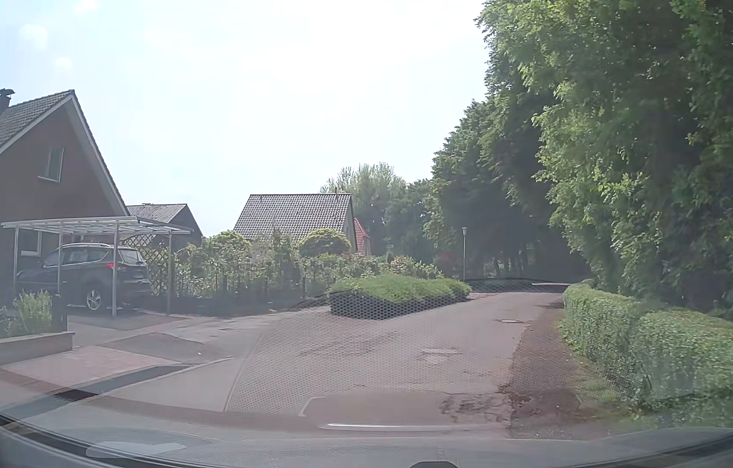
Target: Follow the waypoints while adhering to traffic rules and regulations
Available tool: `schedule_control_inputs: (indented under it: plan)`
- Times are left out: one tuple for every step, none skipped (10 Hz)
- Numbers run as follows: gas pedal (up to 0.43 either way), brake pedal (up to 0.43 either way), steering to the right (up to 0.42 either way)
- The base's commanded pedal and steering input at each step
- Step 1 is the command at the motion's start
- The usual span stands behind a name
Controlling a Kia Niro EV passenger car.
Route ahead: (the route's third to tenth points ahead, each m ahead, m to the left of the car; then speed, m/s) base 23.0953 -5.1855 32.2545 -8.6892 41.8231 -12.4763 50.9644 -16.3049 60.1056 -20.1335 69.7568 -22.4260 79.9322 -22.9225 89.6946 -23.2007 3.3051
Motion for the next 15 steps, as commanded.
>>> schedule_control_inputs:
  plan:
    - [0.157,0.0,-0.021]
    - [0.157,0.0,0.017]
    - [0.15,0.0,0.056]
    - [0.15,0.0,0.072]
    - [0.197,0.0,0.082]
    - [0.26,0.0,0.09]
    - [0.24,0.0,0.093]
    - [0.197,0.0,0.094]
    - [0.22,0.0,0.095]
    - [0.209,0.0,0.098]
    - [0.157,0.0,0.097]
    - [0.15,0.0,0.096]
    - [0.169,0.0,0.096]
    - [0.169,0.0,0.09]
    - [0.169,0.0,0.087]
